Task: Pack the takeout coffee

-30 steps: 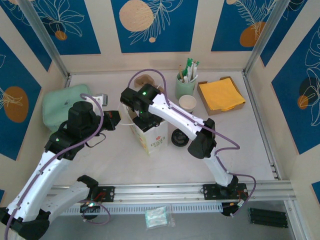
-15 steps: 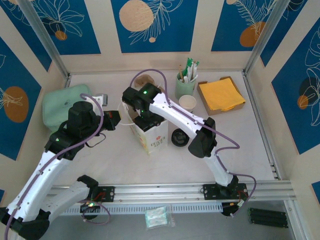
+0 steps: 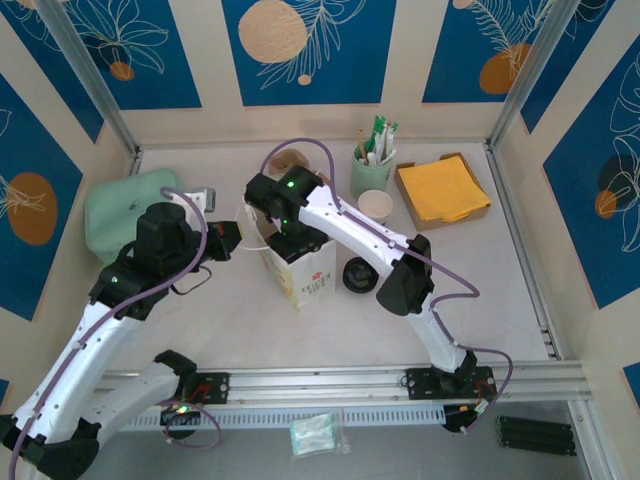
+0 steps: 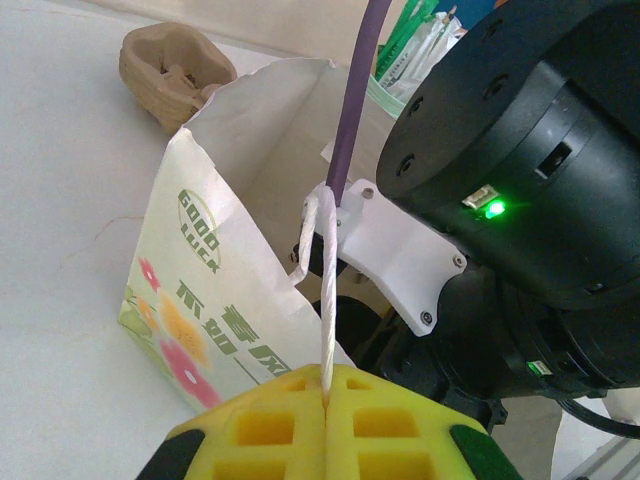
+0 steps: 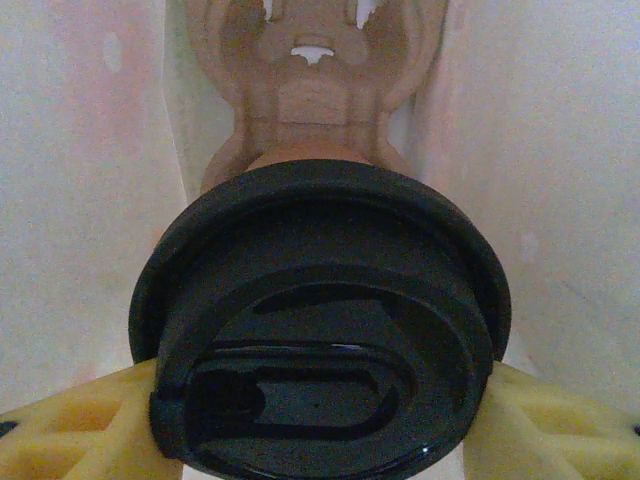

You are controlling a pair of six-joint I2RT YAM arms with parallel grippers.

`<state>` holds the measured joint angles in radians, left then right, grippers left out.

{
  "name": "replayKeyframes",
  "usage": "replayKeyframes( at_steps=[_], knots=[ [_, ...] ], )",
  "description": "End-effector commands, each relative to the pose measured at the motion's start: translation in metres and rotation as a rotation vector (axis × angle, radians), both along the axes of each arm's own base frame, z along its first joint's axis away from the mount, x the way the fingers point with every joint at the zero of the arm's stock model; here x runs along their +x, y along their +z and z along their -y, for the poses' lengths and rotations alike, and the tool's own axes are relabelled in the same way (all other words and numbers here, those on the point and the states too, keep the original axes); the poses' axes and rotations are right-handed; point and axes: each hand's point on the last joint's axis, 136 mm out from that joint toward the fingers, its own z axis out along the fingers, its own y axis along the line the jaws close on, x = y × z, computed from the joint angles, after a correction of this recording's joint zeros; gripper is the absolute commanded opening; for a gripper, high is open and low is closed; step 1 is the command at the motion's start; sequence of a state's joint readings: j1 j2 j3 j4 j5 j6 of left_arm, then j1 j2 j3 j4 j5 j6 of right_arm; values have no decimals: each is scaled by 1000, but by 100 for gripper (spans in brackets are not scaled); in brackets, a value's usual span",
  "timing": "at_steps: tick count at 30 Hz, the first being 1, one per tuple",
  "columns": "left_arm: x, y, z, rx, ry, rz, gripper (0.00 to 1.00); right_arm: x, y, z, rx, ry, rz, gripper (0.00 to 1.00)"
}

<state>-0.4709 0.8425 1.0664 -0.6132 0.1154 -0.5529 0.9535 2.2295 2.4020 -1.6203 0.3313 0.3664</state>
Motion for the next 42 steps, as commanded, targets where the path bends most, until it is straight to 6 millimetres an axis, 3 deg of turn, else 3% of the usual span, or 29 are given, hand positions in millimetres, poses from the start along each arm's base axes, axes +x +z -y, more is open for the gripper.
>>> replayKeyframes(
  at_steps=[1,14,42],
  knots=[
    [0,-1,-2,-14,11,-7,0,-18,10,20,-62,8,-80,62],
    [-1,-3,-3,-7,16,-14,0,-29,-2,26,-105,17,-134,62],
    [0,-3,-3,-7,17,-17,0,-28,-17,25,-108,18,-166,62]
  ],
)
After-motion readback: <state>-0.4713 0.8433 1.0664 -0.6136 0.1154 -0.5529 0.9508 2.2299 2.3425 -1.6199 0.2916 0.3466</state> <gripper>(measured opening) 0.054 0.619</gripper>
